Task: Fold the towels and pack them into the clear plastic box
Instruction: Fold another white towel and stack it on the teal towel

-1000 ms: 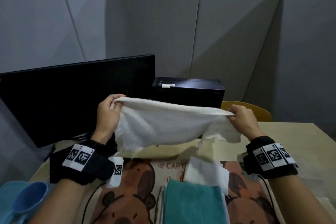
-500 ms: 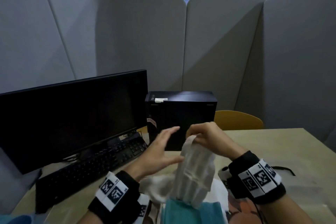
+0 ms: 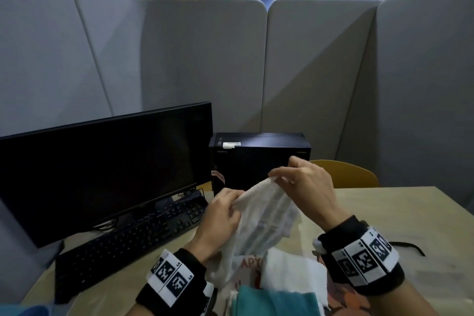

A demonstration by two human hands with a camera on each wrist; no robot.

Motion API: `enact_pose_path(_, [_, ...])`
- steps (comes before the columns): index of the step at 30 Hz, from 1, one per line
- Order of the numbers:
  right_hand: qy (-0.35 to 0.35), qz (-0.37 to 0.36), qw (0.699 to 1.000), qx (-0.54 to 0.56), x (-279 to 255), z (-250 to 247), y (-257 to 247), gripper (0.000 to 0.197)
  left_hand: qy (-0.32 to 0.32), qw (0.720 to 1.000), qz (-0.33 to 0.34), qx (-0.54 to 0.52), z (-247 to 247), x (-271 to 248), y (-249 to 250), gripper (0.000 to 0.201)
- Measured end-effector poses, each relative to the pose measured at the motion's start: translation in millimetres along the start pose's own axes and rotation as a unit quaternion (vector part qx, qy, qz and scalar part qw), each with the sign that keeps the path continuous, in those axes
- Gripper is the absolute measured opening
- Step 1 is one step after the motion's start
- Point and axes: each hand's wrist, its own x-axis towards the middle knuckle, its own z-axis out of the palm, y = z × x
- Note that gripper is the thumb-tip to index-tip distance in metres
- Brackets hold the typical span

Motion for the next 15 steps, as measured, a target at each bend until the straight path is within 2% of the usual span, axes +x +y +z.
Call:
enact_pose_path(2, [-0.019,0.037,0.999,-0.016,-2.4,5.0,0.7,0.009,0.015,1.000,0.001,0.015,-0.2,-0.6,2.1,0.039])
enact_pose_path(4, [-0.060,0.100,0.993,0.015,-3.9,9.1,2.0,0.017,0.036,0.998,0.007,0.058,-0.5,-2.2,5.2,0.043])
enact_pose_path(7, [-0.053,0.174,0.980,0.079,-7.9,14.9,6.6,0.020,0.054,0.994,0.020,0.090,-2.2,-3.0,8.0,0.043])
enact_pose_path(9, [-0.034,0.216,0.962,0.165,-9.4,18.8,9.4,0.018,0.033,0.997,0.019,0.074,-4.7,-2.1,10.6,0.041])
enact_pose_path(11, [-0.021,0.281,0.912,0.297,-8.9,19.6,10.1,0.018,0.024,0.998,0.016,0.060,-7.5,0.2,14.7,0.038])
enact_pose_path(13, [-0.031,0.342,0.831,0.438,-8.1,16.2,7.9,0.020,-0.012,0.999,0.025,0.019,-10.9,-1.2,23.7,0.033])
enact_pose_path(15, [-0.050,0.373,0.735,0.564,-5.9,10.4,3.0,0.018,-0.146,0.986,0.036,-0.066,-12.8,-5.3,37.2,0.027])
